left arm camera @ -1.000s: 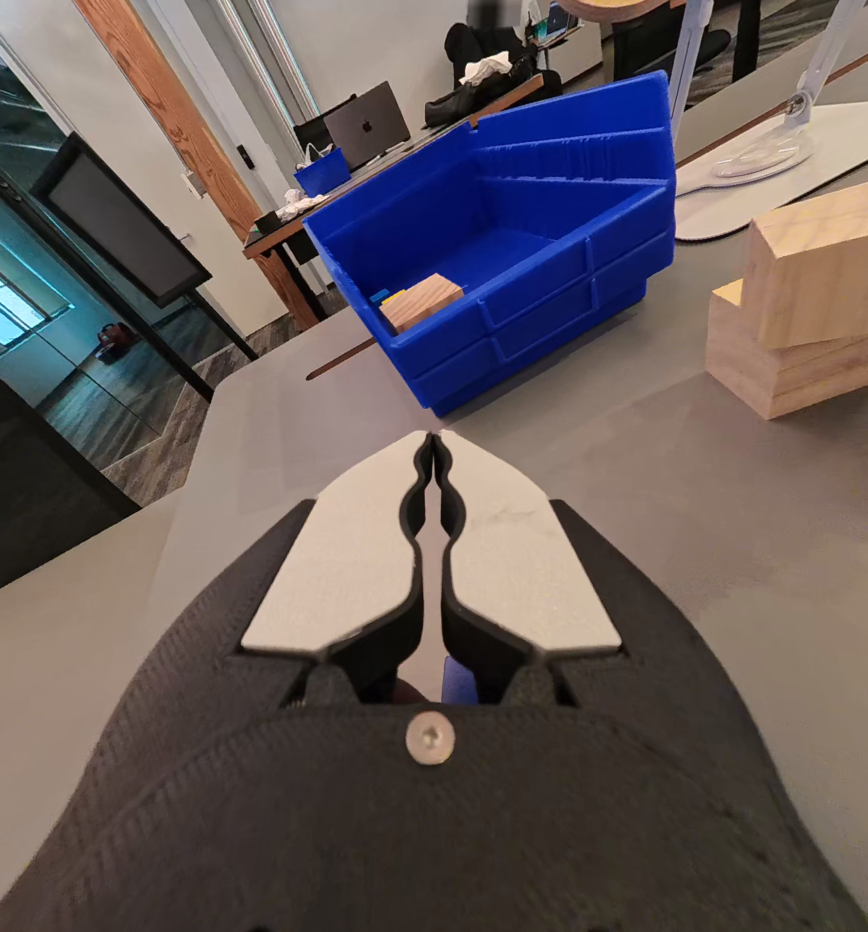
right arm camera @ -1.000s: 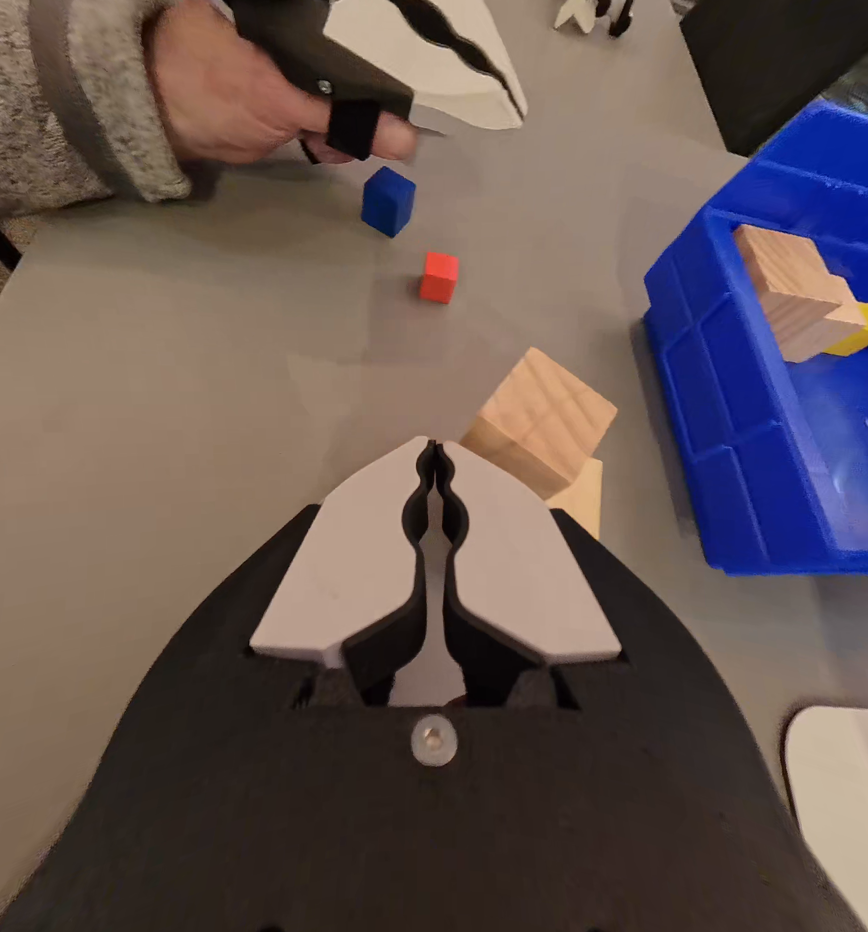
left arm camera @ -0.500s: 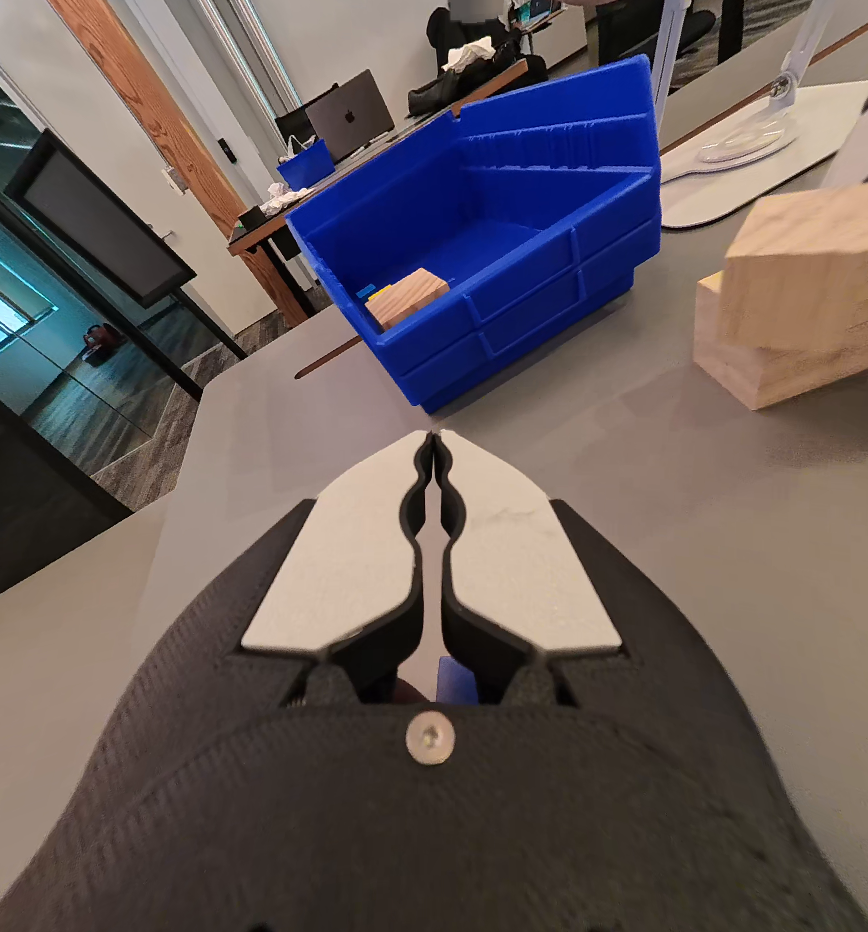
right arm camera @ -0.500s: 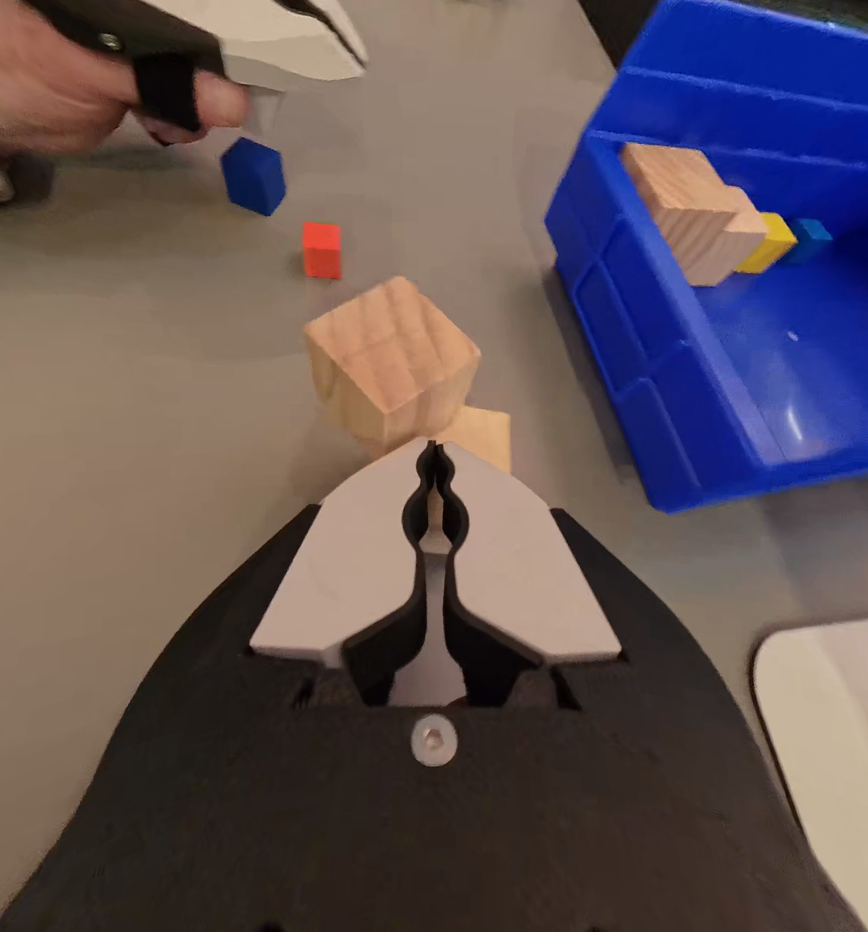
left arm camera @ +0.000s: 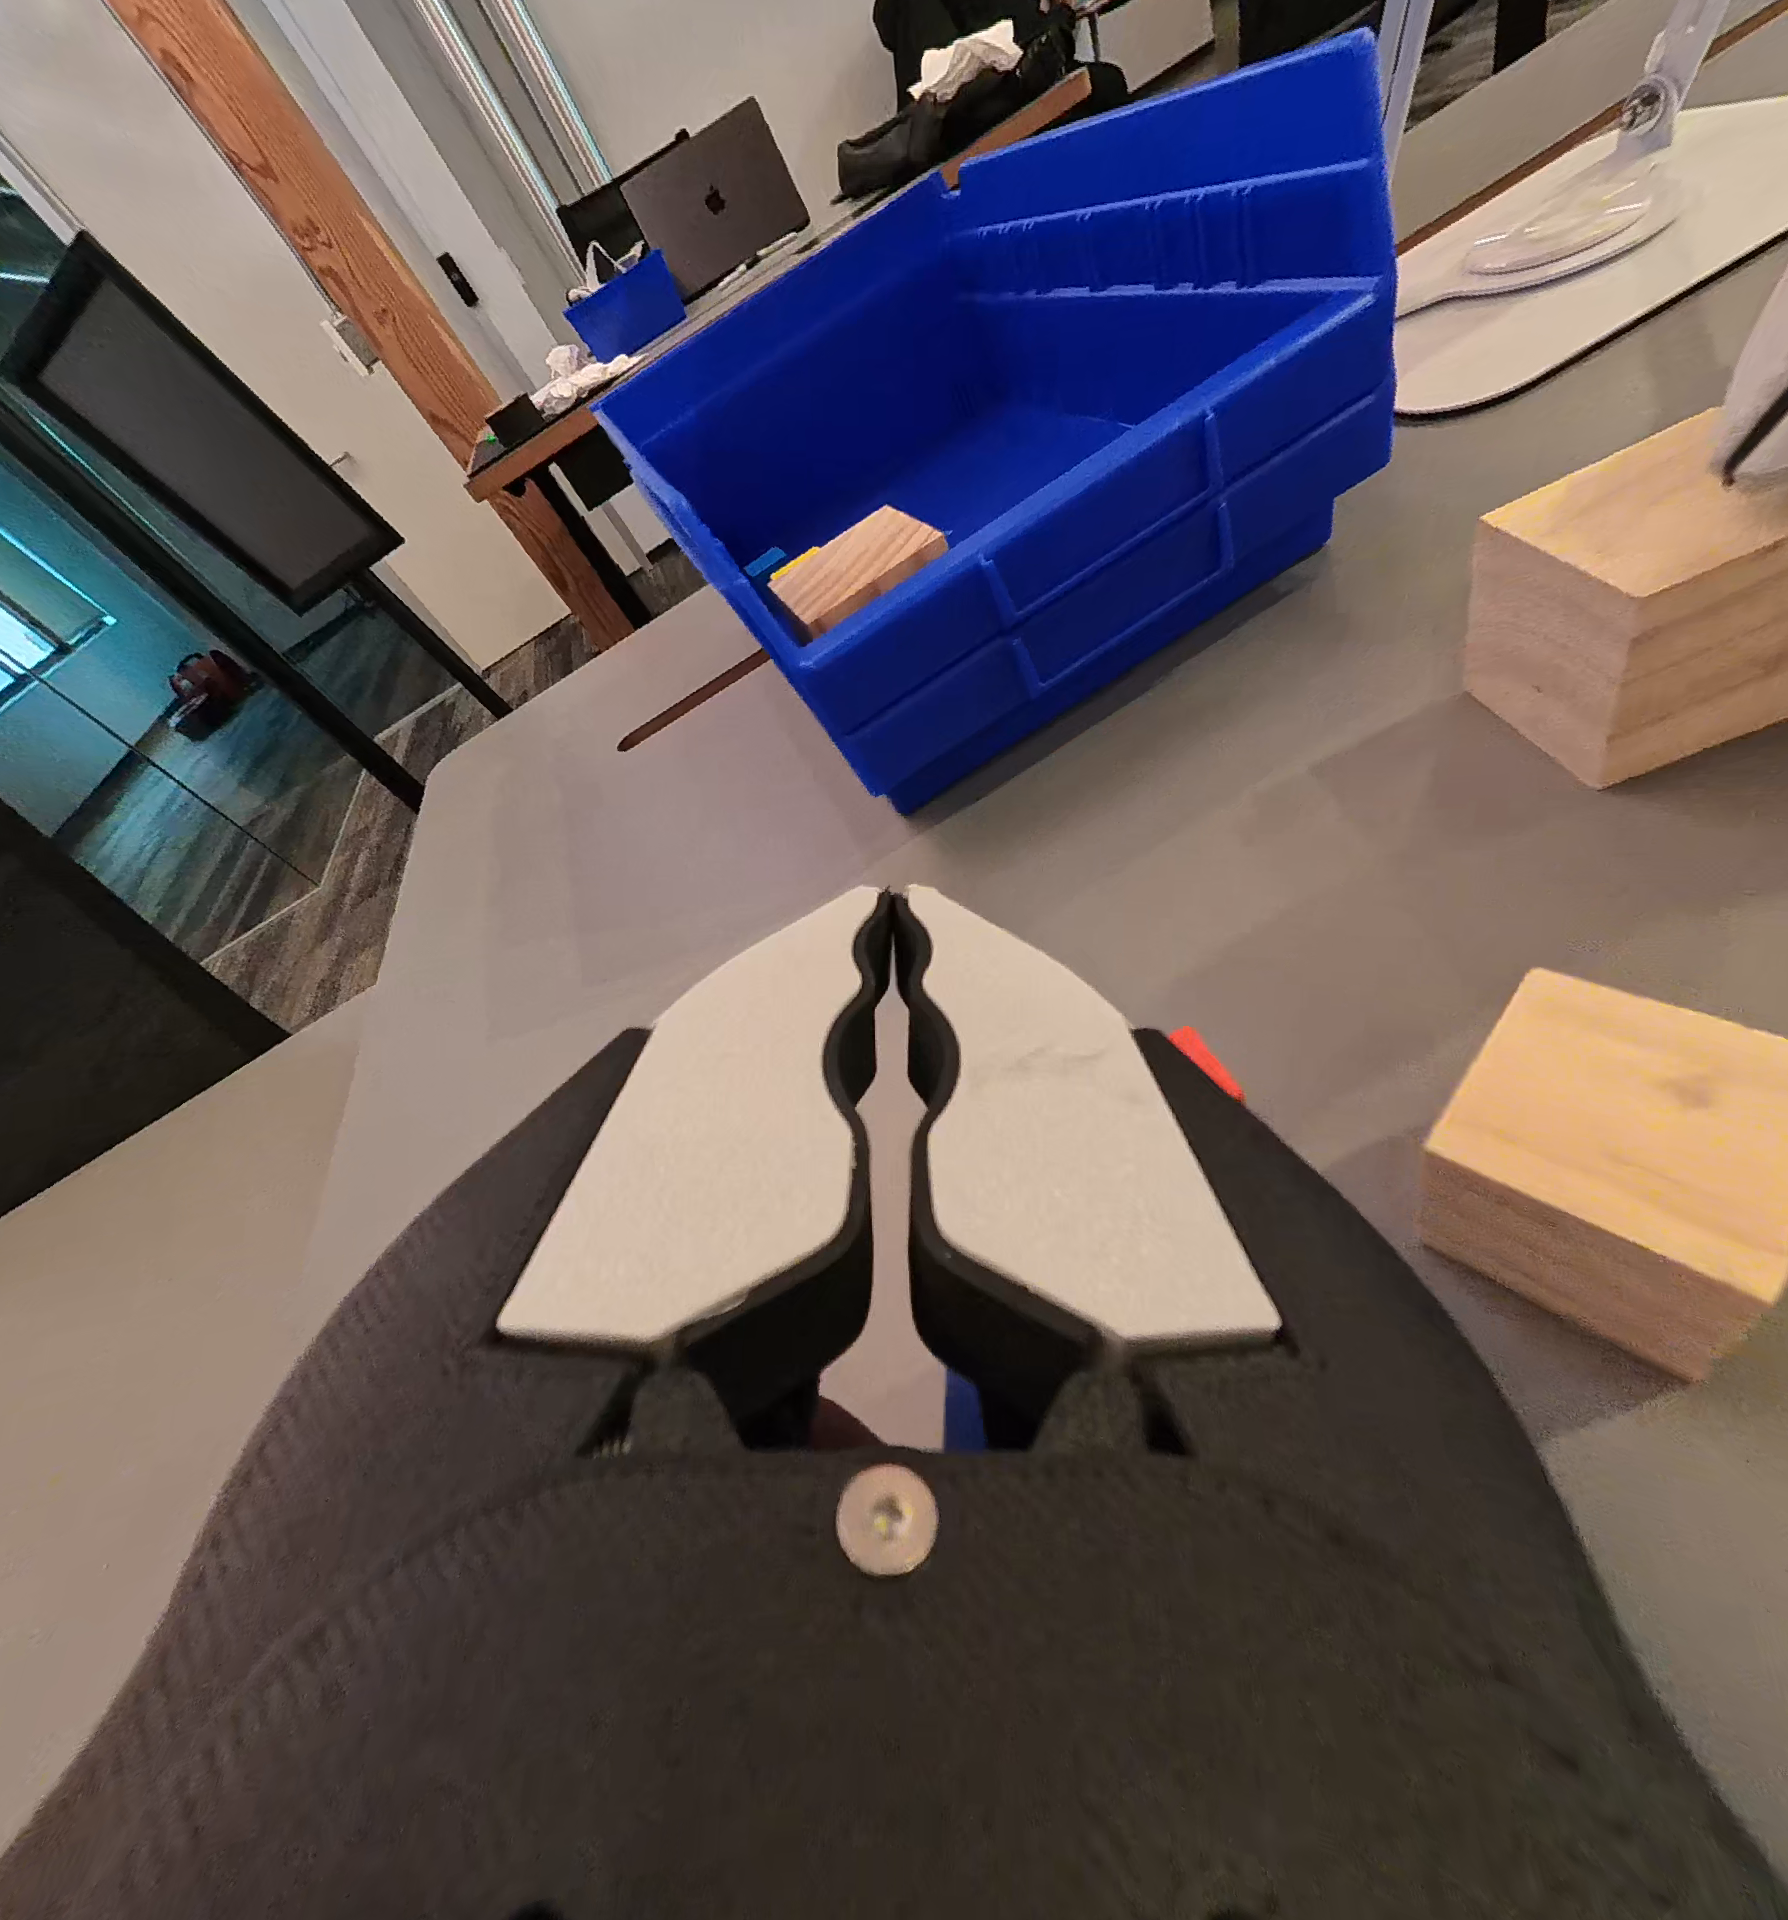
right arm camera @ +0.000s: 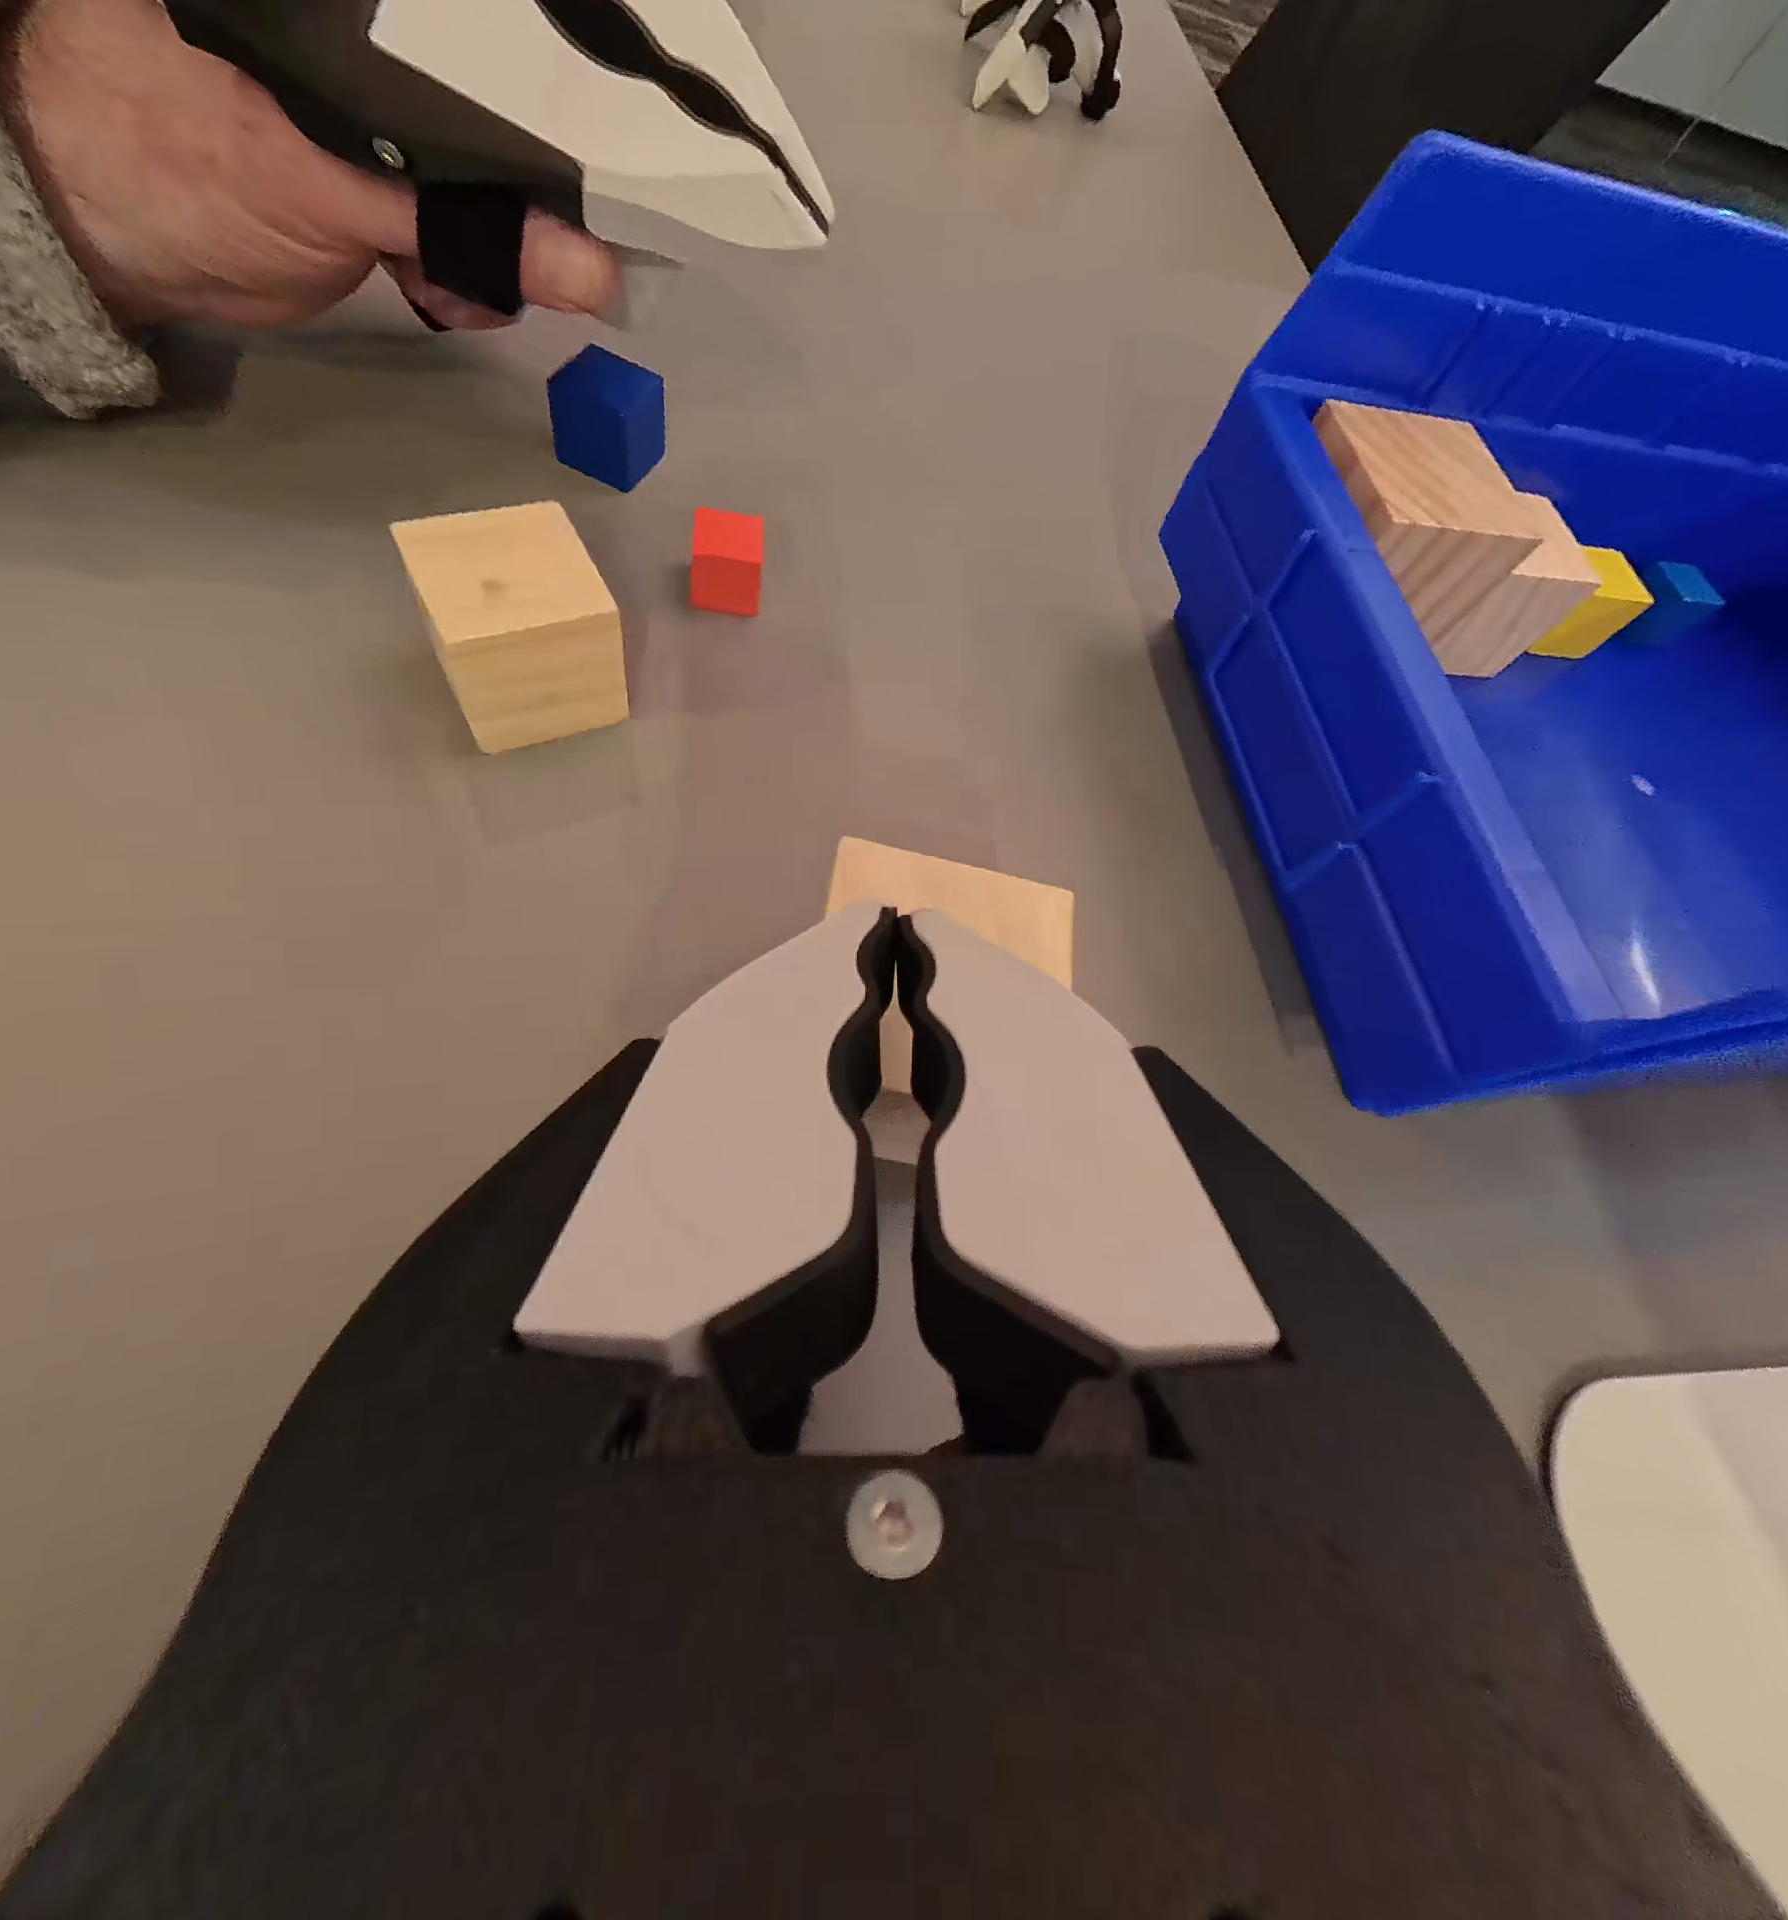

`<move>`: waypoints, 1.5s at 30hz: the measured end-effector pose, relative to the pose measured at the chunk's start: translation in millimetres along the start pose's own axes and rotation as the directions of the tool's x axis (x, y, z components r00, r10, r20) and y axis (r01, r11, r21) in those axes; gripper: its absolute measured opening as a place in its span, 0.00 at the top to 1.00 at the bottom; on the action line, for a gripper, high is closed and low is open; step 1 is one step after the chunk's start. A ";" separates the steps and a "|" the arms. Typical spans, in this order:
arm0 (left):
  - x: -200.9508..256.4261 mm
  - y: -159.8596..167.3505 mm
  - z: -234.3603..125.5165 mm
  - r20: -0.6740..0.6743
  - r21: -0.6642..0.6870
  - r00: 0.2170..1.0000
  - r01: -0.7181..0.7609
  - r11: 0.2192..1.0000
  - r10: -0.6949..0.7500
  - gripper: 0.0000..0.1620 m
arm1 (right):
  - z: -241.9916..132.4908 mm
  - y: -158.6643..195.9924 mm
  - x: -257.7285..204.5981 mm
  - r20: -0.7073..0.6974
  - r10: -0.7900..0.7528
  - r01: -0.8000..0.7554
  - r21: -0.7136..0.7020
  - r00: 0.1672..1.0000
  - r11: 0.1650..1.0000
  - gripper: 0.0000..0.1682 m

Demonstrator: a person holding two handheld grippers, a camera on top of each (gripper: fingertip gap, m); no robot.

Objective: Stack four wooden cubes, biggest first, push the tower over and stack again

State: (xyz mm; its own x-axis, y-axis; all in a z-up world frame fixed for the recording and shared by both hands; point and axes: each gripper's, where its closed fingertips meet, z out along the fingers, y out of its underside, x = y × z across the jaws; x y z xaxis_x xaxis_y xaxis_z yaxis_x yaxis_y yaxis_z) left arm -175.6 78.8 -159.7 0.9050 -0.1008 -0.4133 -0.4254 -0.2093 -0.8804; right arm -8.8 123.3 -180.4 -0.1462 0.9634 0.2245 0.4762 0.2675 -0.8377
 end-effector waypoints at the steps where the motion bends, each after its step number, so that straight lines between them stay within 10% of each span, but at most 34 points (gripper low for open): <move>1: -1.4 0.9 -0.7 0.003 -0.002 1.000 -0.003 1.000 0.003 1.00 | -1.4 0.2 2.2 -0.005 -0.002 0.002 0.007 1.000 1.000 1.00; 7: -7.3 3.6 -4.4 0.007 0.001 1.000 0.012 1.000 -0.012 1.00 | -11.0 1.5 13.6 -0.019 0.027 -0.026 0.031 0.999 0.999 0.98; 20: -5.1 5.5 -5.2 -0.015 0.004 1.000 0.021 1.000 -0.021 1.00 | 11.3 31.0 -1.2 0.064 0.115 -0.106 -0.126 0.991 0.986 0.39; 27: -1.0 5.5 -3.6 -0.024 -0.002 1.000 0.018 1.000 -0.018 1.00 | 20.1 30.6 -1.3 0.067 0.142 -0.133 -0.124 0.988 0.983 0.62; 40: 45.5 -3.6 -16.2 -0.306 -0.006 0.951 0.042 0.999 -0.042 1.00 | -76.6 57.9 -2.8 0.311 0.027 -0.012 -0.050 0.950 0.999 0.63; 45: 74.0 -8.9 -35.3 -0.509 -0.057 0.858 0.041 0.998 -0.065 0.80 | -88.8 81.3 -11.3 0.379 0.031 -0.005 -0.069 0.925 0.998 0.63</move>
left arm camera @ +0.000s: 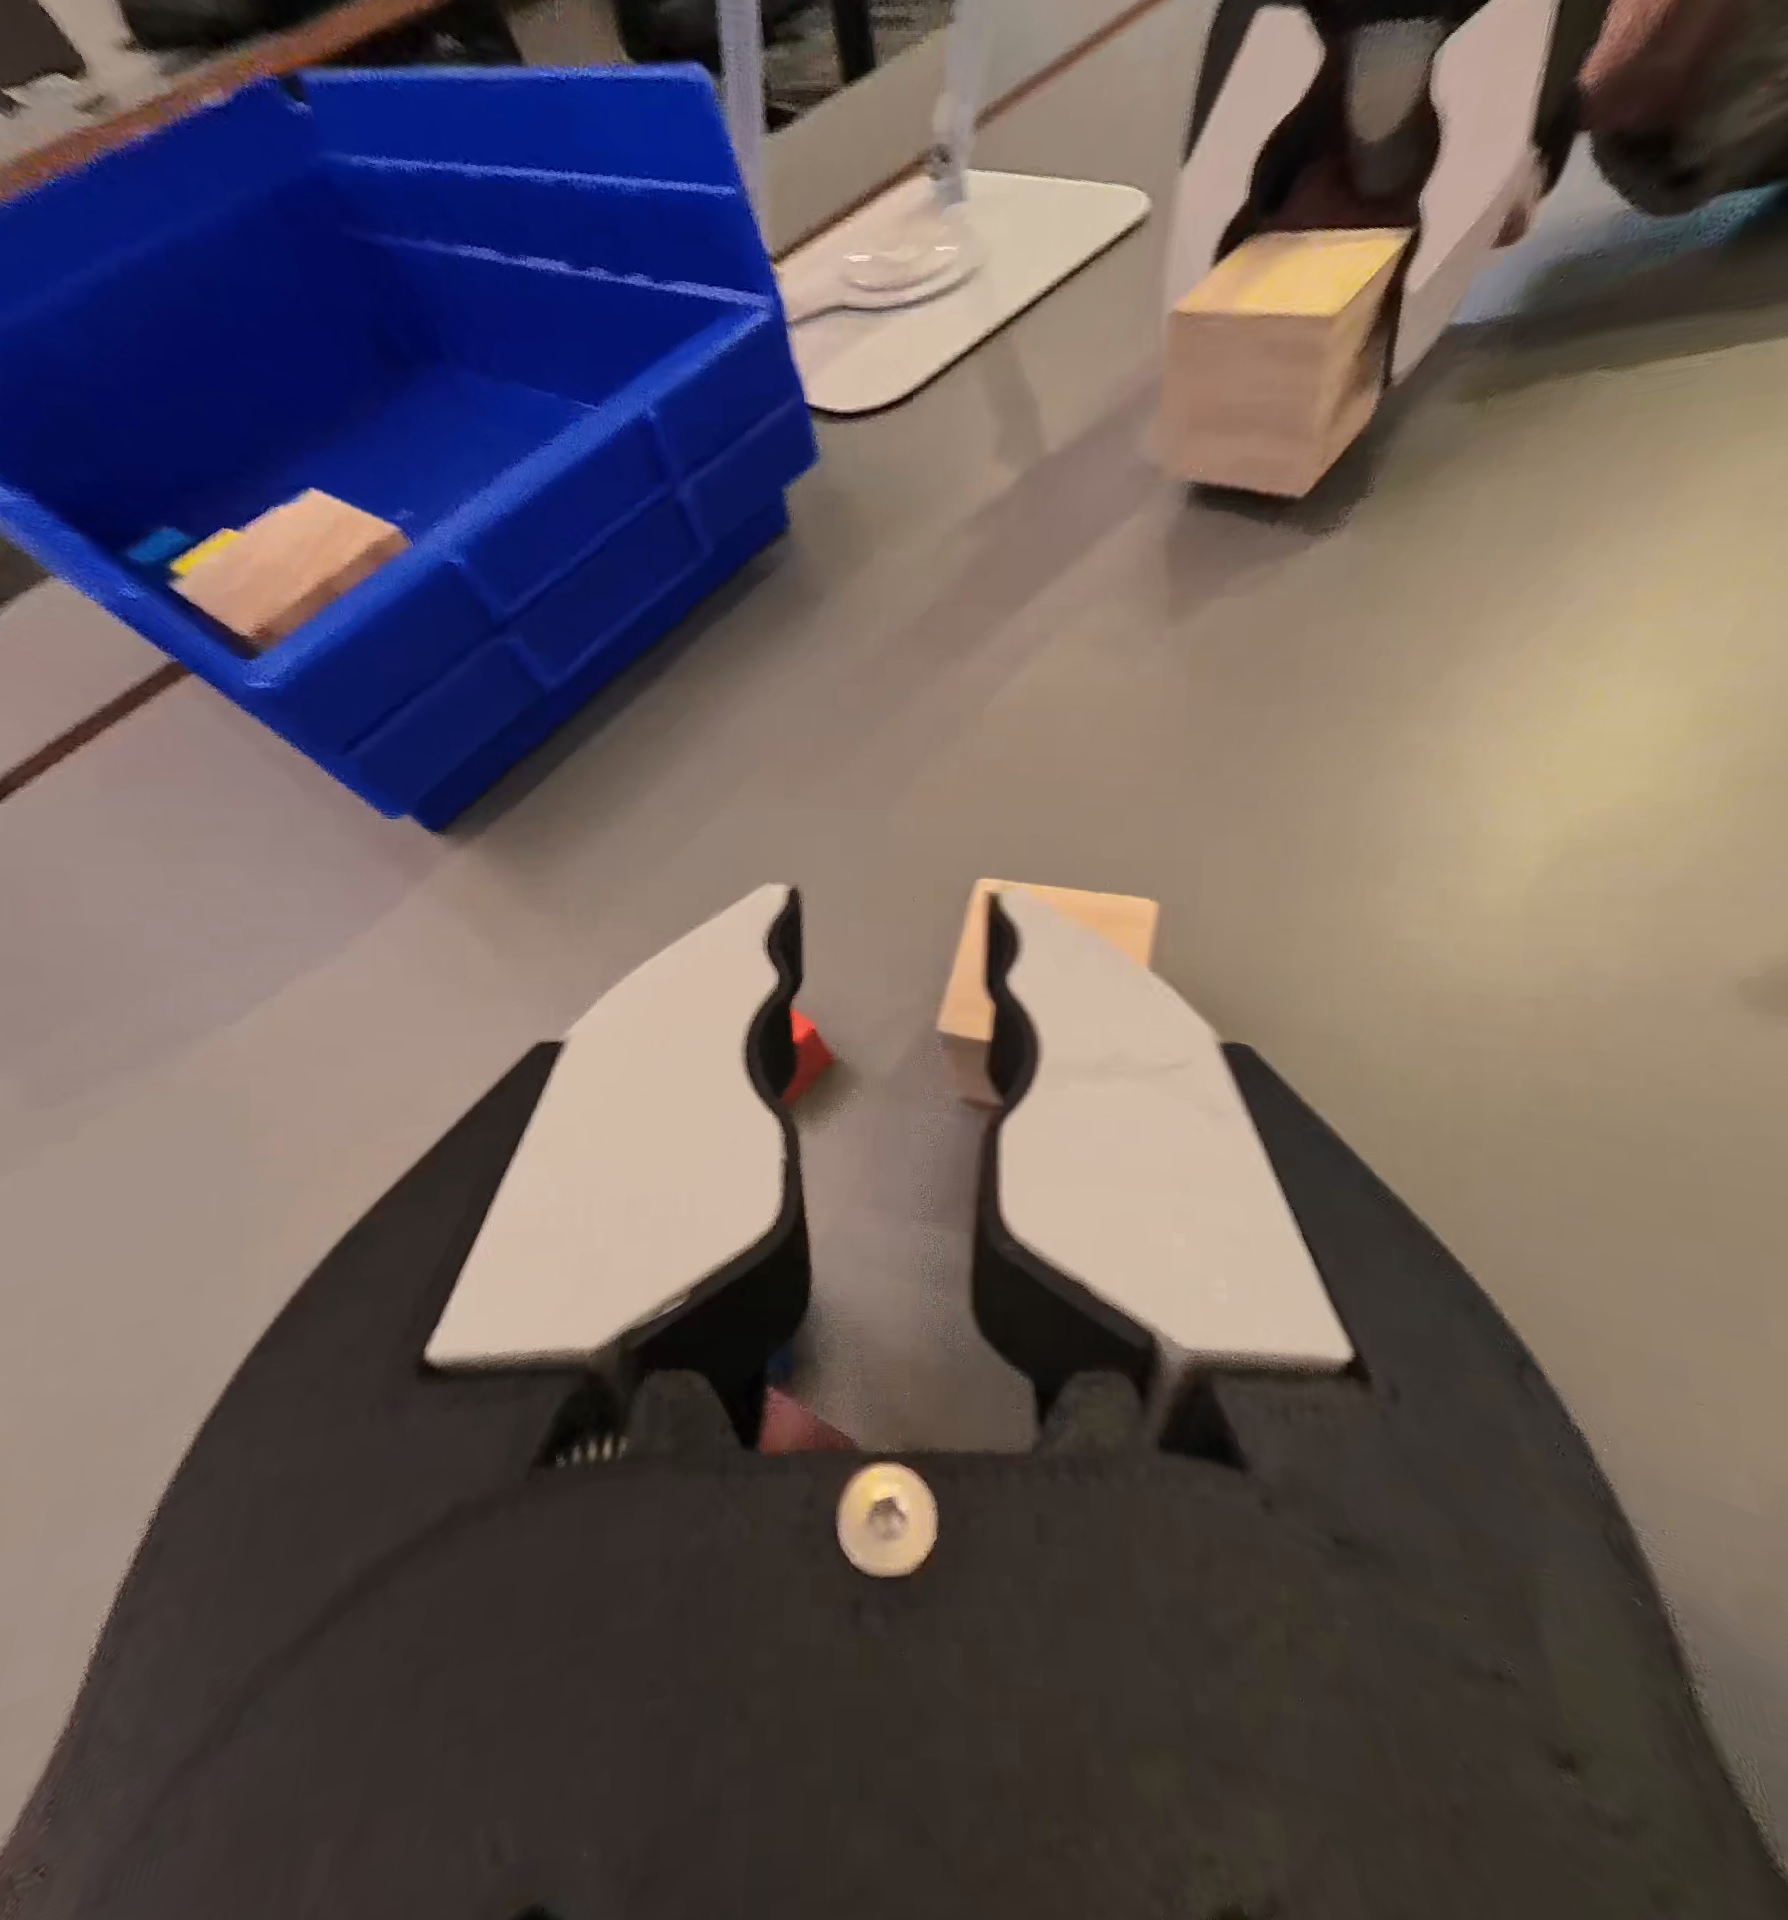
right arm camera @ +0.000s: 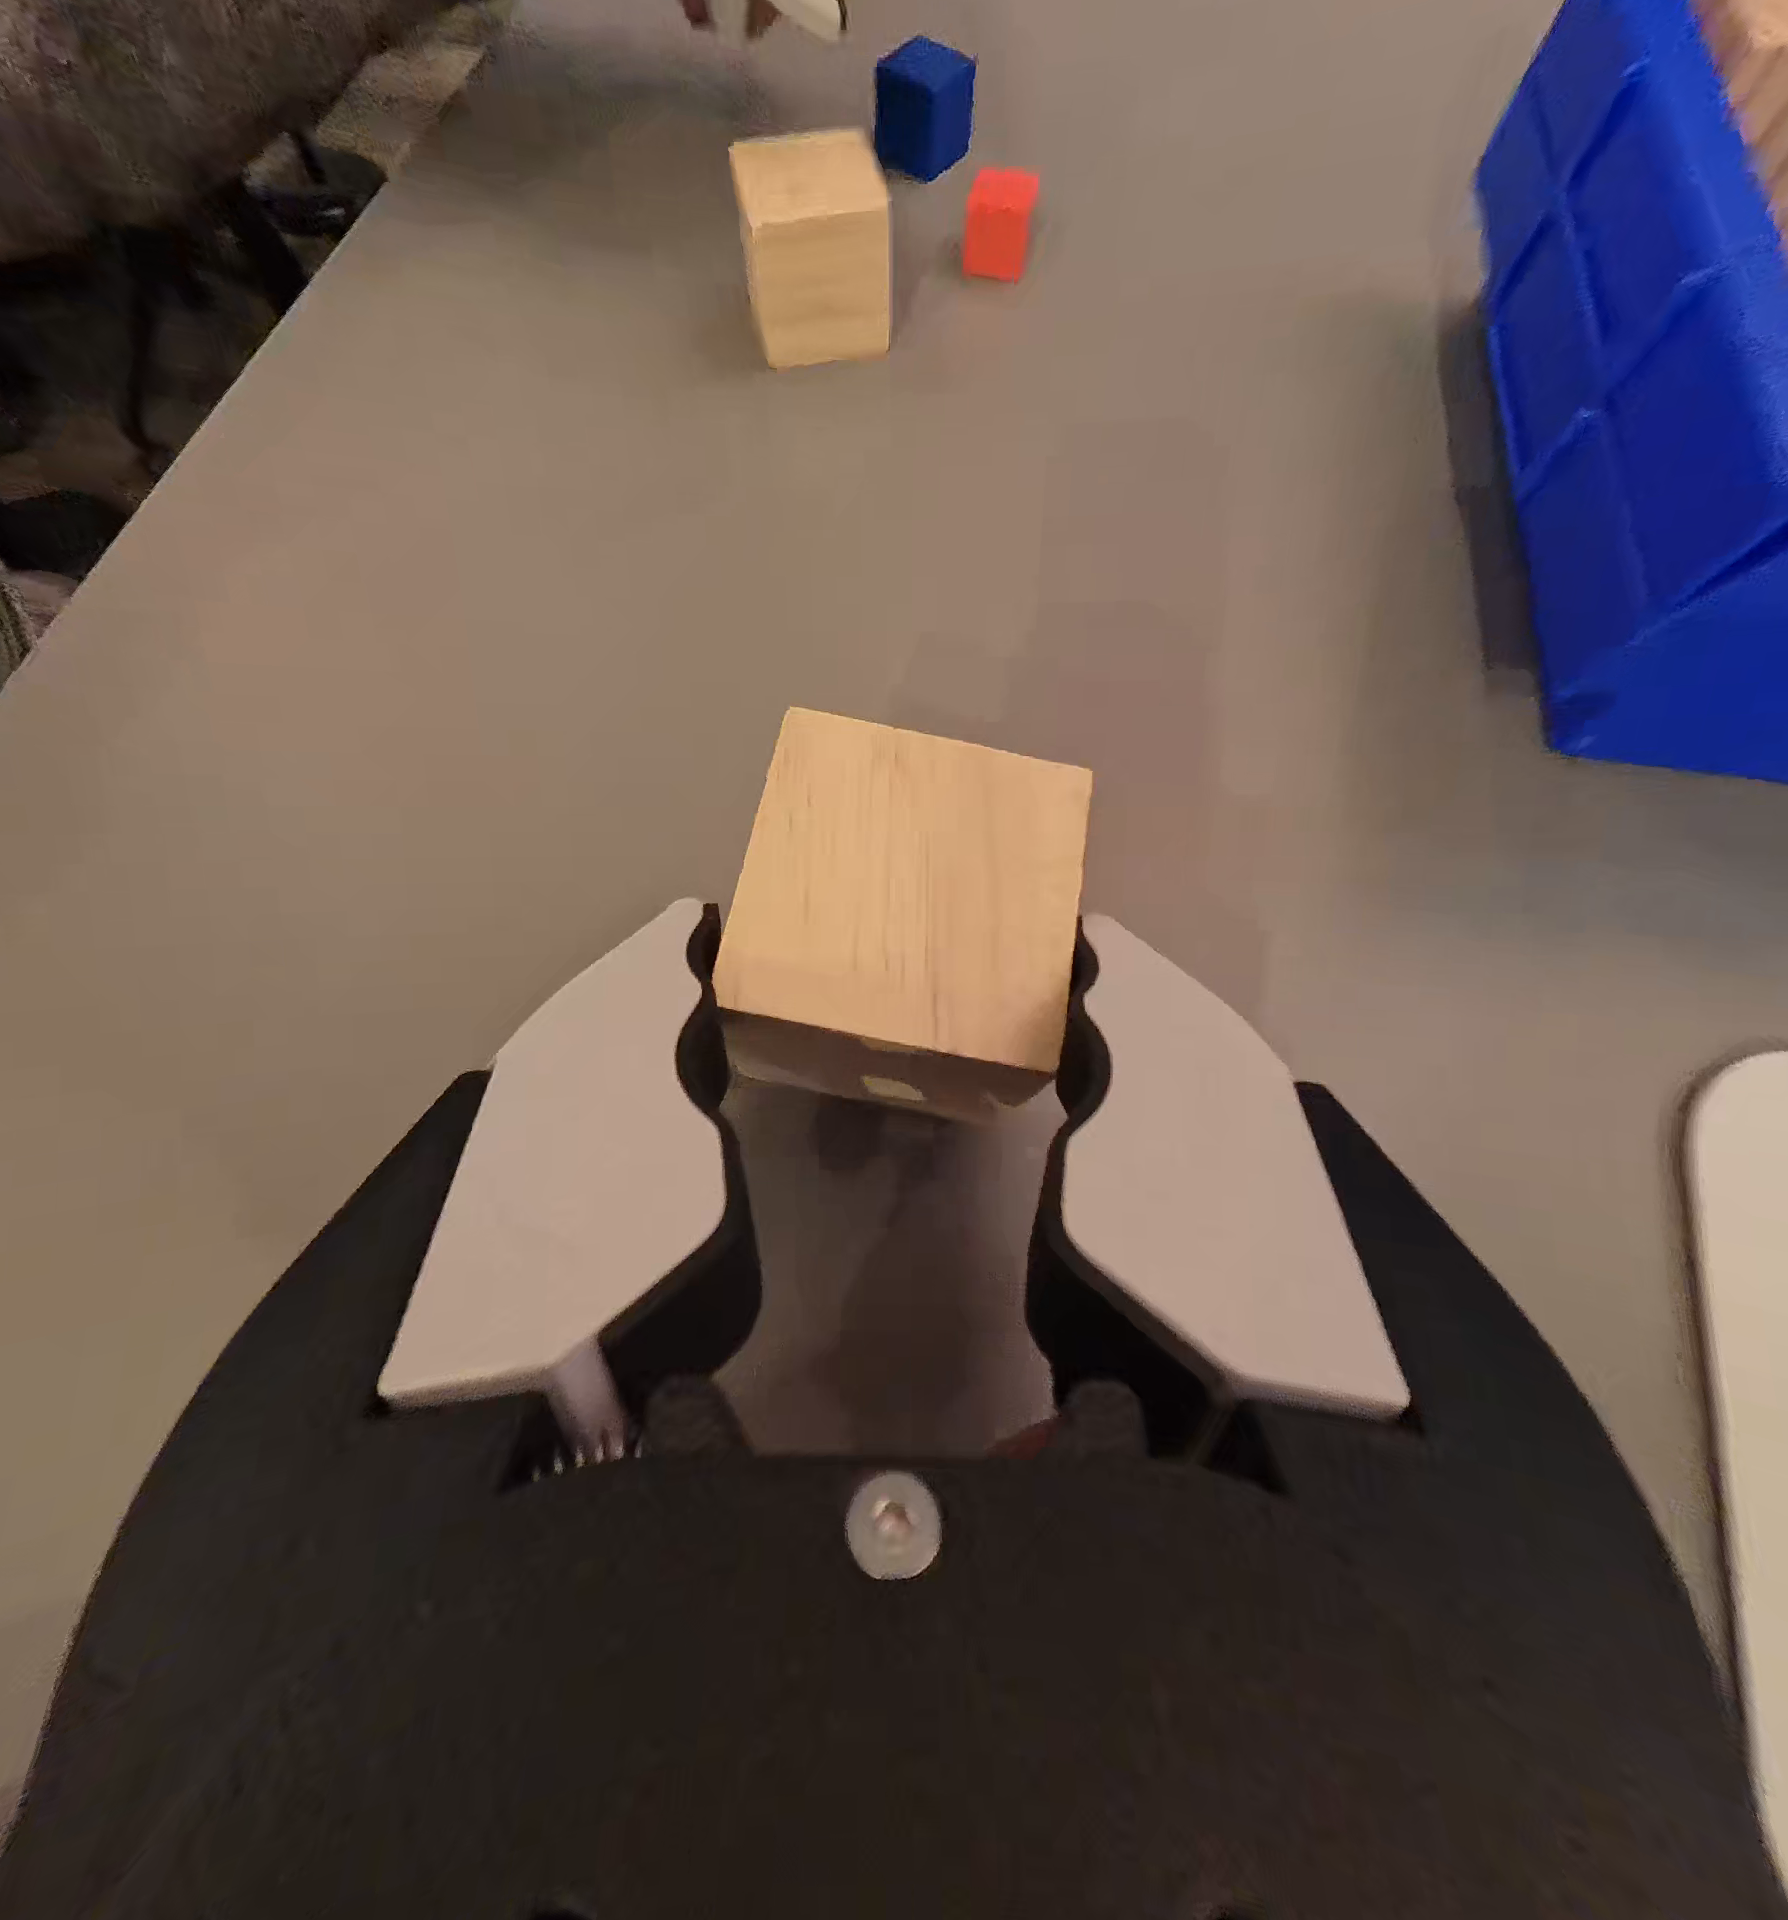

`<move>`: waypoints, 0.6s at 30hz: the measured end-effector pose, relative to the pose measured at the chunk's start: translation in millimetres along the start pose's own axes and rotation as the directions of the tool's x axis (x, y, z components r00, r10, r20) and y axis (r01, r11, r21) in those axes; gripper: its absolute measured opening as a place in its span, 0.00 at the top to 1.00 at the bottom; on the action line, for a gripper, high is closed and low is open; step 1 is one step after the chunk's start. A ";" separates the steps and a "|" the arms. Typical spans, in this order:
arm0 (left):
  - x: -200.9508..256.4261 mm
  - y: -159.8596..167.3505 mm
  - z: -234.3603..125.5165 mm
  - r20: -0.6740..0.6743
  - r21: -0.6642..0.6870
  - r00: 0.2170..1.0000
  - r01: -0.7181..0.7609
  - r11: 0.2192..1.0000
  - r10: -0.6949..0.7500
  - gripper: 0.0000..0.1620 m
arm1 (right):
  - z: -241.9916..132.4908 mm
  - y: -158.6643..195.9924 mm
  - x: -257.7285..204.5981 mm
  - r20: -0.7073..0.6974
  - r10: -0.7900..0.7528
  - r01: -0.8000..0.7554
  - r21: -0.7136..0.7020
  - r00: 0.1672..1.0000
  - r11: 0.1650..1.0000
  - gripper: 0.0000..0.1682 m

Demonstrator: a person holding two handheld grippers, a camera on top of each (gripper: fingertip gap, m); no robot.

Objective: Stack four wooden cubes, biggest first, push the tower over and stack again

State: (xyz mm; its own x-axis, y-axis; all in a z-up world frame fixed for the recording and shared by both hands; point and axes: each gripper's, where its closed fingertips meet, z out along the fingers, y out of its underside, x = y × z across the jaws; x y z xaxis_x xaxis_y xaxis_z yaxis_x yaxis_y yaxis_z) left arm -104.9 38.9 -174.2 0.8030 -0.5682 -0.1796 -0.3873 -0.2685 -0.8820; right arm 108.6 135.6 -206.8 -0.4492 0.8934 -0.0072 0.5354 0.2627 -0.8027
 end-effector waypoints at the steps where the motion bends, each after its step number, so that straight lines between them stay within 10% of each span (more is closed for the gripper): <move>1: 4.2 -0.5 -1.6 -0.018 -0.009 1.000 -0.010 1.000 0.010 0.74 | 5.3 4.2 -3.6 0.018 -0.018 0.018 -0.029 1.000 0.999 0.63; 9: 34.7 23.4 8.7 -0.133 -0.203 0.990 -0.063 0.977 0.036 0.50 | 8.0 8.7 -8.7 0.012 -0.042 0.042 -0.051 0.999 0.998 0.45; 18: 35.7 34.1 39.9 -0.168 -0.240 0.985 -0.079 0.967 0.038 0.71 | -19.7 24.4 -8.3 -0.045 -0.030 0.030 0.003 0.999 1.000 0.52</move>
State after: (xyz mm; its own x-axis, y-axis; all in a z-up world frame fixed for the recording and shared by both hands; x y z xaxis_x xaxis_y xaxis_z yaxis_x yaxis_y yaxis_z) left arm -71.3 40.5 -228.1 0.7001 -0.7007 -0.1376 -0.5467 -0.4020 -0.7345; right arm 139.5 141.7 -214.6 -0.4328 0.9005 0.0434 0.5192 0.2883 -0.8045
